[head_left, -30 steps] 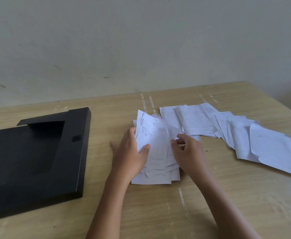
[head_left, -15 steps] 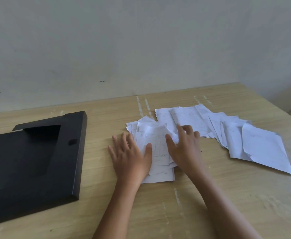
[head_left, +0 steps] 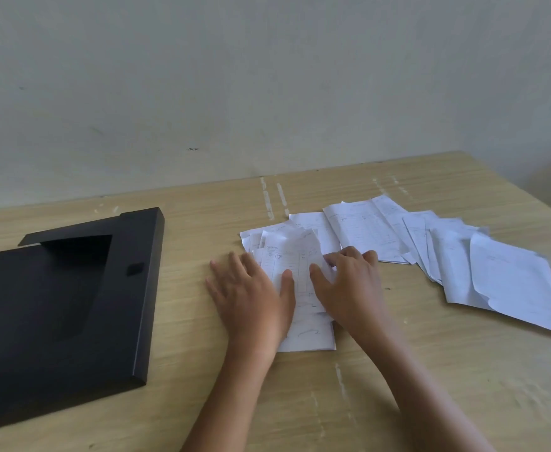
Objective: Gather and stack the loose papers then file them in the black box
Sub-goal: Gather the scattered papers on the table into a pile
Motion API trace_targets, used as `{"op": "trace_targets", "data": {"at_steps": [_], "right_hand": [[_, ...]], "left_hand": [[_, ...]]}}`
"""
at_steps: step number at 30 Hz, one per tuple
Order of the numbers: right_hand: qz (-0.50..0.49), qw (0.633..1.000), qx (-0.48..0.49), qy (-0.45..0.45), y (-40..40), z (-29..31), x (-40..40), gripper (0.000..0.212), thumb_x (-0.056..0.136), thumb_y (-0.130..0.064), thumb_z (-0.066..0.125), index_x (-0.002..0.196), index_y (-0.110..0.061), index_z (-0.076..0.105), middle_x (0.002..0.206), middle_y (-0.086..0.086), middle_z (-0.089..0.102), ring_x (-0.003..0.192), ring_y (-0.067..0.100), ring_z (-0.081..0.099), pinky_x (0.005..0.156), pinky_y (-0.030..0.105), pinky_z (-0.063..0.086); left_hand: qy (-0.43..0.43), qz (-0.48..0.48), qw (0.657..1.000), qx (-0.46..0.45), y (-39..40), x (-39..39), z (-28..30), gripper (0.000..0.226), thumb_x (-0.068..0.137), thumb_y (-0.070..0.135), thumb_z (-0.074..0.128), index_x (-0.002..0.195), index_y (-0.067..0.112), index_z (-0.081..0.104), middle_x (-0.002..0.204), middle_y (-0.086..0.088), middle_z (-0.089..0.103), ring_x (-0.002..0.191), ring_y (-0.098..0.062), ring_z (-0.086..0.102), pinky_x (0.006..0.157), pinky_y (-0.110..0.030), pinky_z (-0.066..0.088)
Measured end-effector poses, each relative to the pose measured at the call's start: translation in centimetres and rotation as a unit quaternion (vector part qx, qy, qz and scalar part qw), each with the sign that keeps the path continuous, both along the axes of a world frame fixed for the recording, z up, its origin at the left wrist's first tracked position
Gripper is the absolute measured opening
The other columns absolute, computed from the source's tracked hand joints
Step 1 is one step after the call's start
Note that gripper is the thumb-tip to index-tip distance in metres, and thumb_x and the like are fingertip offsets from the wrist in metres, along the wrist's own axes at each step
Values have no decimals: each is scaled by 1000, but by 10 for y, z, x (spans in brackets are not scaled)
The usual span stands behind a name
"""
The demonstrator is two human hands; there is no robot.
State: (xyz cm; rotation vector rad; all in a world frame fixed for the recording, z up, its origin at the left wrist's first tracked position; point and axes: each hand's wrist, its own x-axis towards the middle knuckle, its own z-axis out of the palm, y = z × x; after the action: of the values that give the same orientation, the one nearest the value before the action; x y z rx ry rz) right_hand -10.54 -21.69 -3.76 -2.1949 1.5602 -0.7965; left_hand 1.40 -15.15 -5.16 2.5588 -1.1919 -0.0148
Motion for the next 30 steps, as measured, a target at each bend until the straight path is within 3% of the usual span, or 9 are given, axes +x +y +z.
{"op": "trace_targets", "data": {"at_steps": [2, 5, 10, 13, 15, 19, 23, 27, 30], "right_hand": [[13, 999, 37, -19, 1, 2, -1, 28, 90, -39, 57, 86, -13, 67, 88, 1, 63, 94, 27, 45, 78, 32, 31], [50, 990, 112, -72, 1, 5, -1, 22, 88, -36, 59, 81, -15, 62, 77, -3, 65, 90, 27, 52, 78, 42, 47], [63, 978, 168, -106, -2, 10, -2, 31, 87, -35, 61, 62, -22, 48, 57, -8, 55, 64, 15, 55, 74, 43, 47], [71, 974, 173, -127, 1, 11, -2, 20, 87, -34, 61, 70, -24, 58, 64, -9, 65, 70, 11, 62, 86, 50, 51], [80, 969, 173, -155, 2, 12, -3, 9, 87, -31, 63, 81, -24, 65, 75, -11, 72, 78, 11, 68, 86, 50, 53], [100, 947, 185, -244, 1, 19, -7, 6, 89, -15, 66, 95, -16, 70, 88, -4, 76, 84, 14, 73, 80, 47, 60], [112, 928, 185, -304, 6, 24, -9, 12, 90, -8, 67, 101, -11, 70, 94, 0, 77, 88, 16, 74, 81, 48, 60], [163, 895, 167, -380, 16, 38, -7, 18, 95, -8, 62, 113, -12, 62, 106, 6, 75, 98, 21, 73, 86, 49, 59], [217, 885, 117, -395, 27, 60, 1, 23, 100, -11, 55, 121, -20, 53, 111, 2, 73, 101, 17, 71, 83, 39, 60]], "left_hand": [[-16, -2, 1000, -6, -1, -1, 2, 79, 93, 62, 42, 144, 1, 44, 151, -17, 43, 147, -49, 26, 117, -64, 23], [-44, -6, 999, -31, -2, 2, -2, 82, 87, 68, 35, 132, 2, 55, 136, -15, 55, 135, -47, 42, 107, -63, 35], [-12, -13, 1000, -24, -1, 2, -7, 89, 87, 72, 27, 149, 9, 42, 156, -15, 38, 148, -46, 23, 117, -62, 17], [12, -17, 999, -40, 2, 5, -4, 92, 83, 74, 20, 147, 13, 42, 155, -14, 39, 149, -43, 23, 119, -61, 16], [45, -24, 995, -90, 3, 8, 0, 82, 84, 74, 33, 143, 18, 43, 146, -9, 48, 145, -37, 32, 117, -60, 20], [252, -88, 940, -212, 6, 19, 9, 71, 83, 68, 58, 138, 40, 23, 125, 21, 64, 126, -11, 57, 114, -62, 27], [394, -98, 870, -278, 14, 23, 26, 80, 85, 42, 79, 142, 39, 23, 117, 18, 71, 112, -4, 67, 106, -50, 49], [364, -164, 843, -360, 24, 24, 58, 49, 90, 19, 77, 132, 27, 53, 120, 14, 70, 114, -4, 66, 98, -35, 56], [322, -192, 833, -407, 33, 19, 76, 39, 101, 24, 63, 135, 30, 44, 120, 20, 64, 112, -1, 64, 88, -21, 55]]}}
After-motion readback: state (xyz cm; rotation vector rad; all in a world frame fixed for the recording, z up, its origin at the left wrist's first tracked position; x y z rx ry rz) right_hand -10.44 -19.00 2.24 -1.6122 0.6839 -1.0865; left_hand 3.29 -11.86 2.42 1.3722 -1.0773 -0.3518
